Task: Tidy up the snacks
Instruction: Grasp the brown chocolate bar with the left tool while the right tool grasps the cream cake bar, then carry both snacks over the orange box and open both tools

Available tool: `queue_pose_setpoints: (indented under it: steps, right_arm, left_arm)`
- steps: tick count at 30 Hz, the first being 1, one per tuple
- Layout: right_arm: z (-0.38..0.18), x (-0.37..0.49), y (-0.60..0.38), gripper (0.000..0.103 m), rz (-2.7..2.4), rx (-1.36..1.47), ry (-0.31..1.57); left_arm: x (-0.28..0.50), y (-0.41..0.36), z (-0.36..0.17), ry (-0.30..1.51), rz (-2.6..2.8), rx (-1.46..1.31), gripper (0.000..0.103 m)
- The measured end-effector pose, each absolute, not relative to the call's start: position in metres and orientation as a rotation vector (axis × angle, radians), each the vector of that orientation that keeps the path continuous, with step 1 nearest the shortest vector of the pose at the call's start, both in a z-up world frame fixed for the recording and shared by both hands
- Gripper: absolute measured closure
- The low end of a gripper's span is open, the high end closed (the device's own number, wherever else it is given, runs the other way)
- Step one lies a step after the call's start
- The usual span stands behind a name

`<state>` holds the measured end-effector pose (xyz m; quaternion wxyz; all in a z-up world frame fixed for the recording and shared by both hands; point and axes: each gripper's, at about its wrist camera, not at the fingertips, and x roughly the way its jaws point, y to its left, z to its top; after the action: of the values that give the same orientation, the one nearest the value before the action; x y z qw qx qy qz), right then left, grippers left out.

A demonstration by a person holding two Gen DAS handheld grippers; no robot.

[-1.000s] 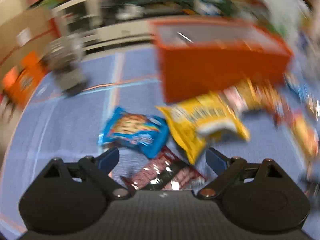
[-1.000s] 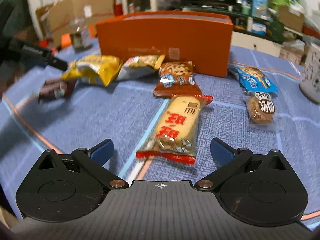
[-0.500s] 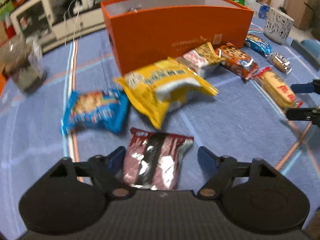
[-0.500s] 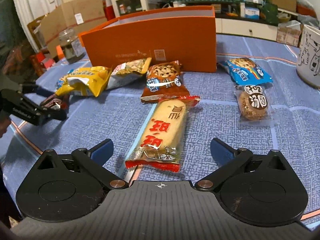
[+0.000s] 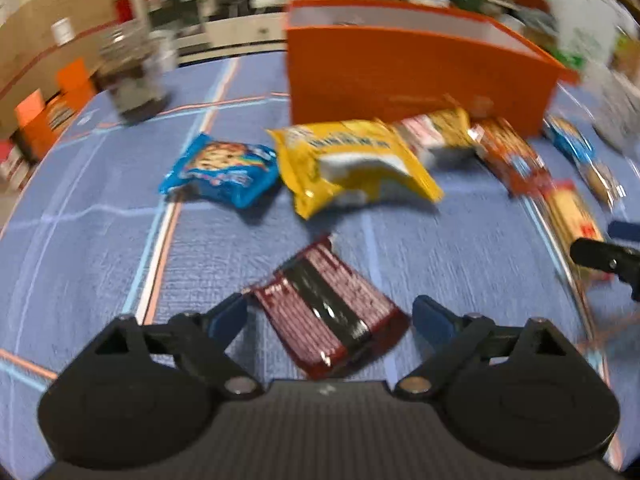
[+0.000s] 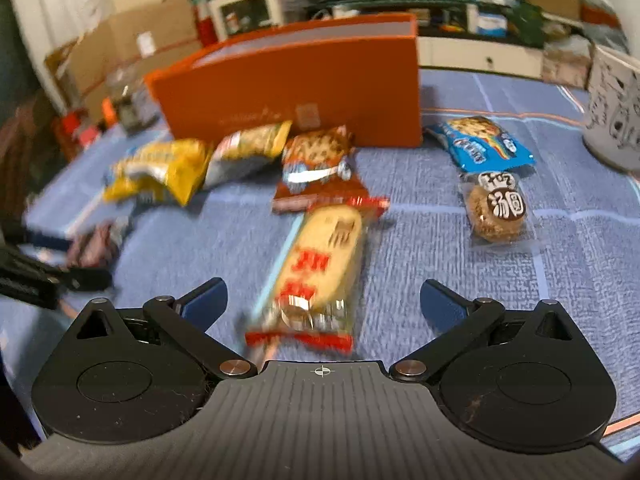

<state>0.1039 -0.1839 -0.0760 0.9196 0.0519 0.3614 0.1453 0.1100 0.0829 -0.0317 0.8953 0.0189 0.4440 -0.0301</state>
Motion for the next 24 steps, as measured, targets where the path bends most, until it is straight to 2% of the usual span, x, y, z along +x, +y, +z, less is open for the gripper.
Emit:
queue_pose_setpoints:
  steps: [6,12,13,14,15,16,17,18,24]
  right_arm:
    - [-0.083,0.118,-0.162,0.007,0.279,0.033,0.769]
    - [-0.089,0.109,-0.157,0.017,0.270,-0.097,0.728]
    - [-0.089,0.110,-0.159,0.023,0.268,-0.095,0.720]
    - [-0.088,0.111,-0.161,0.029,0.261,-0.091,0.712]
    - [-0.086,0.111,-0.162,0.055,0.262,-0.087,0.702]
    - [-0.083,0.112,-0.163,0.080,0.271,-0.081,0.697]
    - [-0.081,0.112,-0.165,0.080,0.280,-0.060,0.709]
    - [-0.080,0.111,-0.167,0.080,0.295,-0.037,0.718]
    - [-0.064,0.070,-0.183,0.080,0.349,0.001,0.671]
  left_arm:
    - [0.108,0.081,-0.043,0.923,-0.055,0.067,0.008]
    - [0.108,0.083,-0.044,0.907,-0.051,0.046,0.010]
    - [0.108,0.082,-0.044,0.902,-0.053,0.043,0.012]
    - [0.107,0.082,-0.043,0.893,-0.062,0.038,0.020]
    - [0.107,0.082,-0.042,0.886,-0.076,0.030,0.032]
    - [0.105,0.083,-0.041,0.878,-0.076,0.026,0.036]
    - [0.104,0.083,-0.039,0.873,-0.076,0.023,0.044]
    - [0.103,0.085,-0.038,0.877,-0.071,0.018,0.046]
    - [0.069,0.099,-0.026,0.897,-0.130,-0.191,0.048]
